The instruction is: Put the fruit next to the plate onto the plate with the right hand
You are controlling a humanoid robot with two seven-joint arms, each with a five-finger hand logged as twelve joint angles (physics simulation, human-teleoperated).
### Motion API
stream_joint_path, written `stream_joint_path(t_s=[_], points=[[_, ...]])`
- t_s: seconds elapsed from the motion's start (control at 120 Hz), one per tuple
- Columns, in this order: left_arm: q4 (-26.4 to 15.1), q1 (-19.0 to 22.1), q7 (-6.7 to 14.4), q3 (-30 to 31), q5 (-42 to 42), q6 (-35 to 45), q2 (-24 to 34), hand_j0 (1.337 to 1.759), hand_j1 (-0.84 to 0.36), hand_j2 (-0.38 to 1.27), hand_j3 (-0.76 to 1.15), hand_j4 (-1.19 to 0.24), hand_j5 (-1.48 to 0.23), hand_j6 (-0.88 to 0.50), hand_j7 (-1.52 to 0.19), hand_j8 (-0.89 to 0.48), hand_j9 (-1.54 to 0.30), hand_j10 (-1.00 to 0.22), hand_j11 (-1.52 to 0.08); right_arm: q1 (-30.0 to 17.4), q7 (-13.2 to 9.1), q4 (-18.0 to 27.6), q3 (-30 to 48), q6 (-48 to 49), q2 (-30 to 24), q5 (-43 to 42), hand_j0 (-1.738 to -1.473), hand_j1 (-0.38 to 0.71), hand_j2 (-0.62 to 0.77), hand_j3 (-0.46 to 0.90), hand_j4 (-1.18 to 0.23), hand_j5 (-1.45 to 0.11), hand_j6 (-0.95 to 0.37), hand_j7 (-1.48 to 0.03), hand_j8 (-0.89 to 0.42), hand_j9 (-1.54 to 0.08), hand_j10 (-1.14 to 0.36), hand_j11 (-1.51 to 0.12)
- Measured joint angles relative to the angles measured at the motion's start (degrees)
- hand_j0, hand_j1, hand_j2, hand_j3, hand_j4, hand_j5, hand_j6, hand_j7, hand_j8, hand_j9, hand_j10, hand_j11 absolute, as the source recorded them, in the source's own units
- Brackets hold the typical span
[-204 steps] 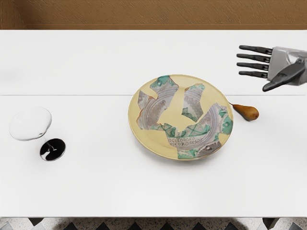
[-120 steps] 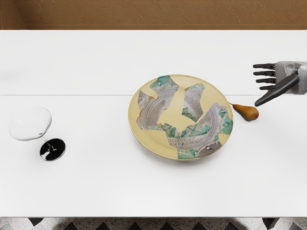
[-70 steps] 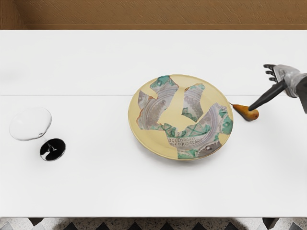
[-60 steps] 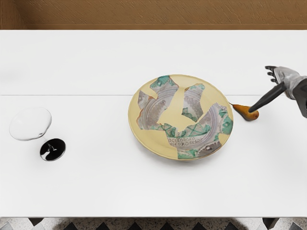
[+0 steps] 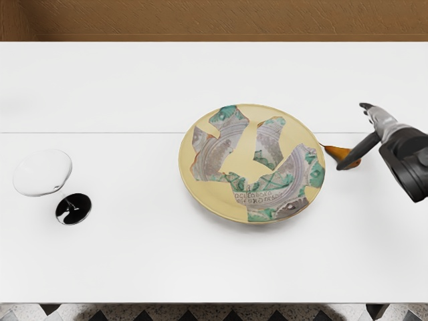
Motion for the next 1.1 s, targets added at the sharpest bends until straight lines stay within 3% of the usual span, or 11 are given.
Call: stream_joint_path(t_s=[0.483,0.7,1.1], points=[[0.00,0.00,0.00,0.01,0.01,0.00,0.00,1.658,0.32,0.00,0.00,-0.02,-0.03,-0.02,-0.03,-0.02,-0.03,-0.02,-0.03,1.56,0.00,-0.25,-6.39,-0.25,1.32,-1.60,-1.658,-0.17,-0.03,0.00,-0.15,-0.20,-0.15,-0.20,-0.15,-0.20,-0.15,-0.20],[0.00,0.00,0.00,-0.01,0.00,0.00,0.00,1.658,0.32,0.00,0.00,-0.02,-0.03,-0.02,-0.03,-0.02,-0.03,-0.02,-0.03,7.58,0.00,-1.68,-14.11,-0.25,3.13,-0.81,-1.658,-0.15,-0.03,0.00,-0.17,-0.22,-0.17,-0.22,-0.17,-0.22,-0.17,-0.22],[0.00,0.00,0.00,0.00,-0.01,0.00,0.00,1.658,0.32,0.00,0.00,-0.02,-0.03,-0.02,-0.03,-0.02,-0.03,-0.02,-0.03,8.19,0.00,-5.49,-17.51,-0.24,7.13,0.18,-1.658,-0.13,-0.03,0.00,-0.18,-0.24,-0.19,-0.24,-0.18,-0.24,-0.18,-0.24]])
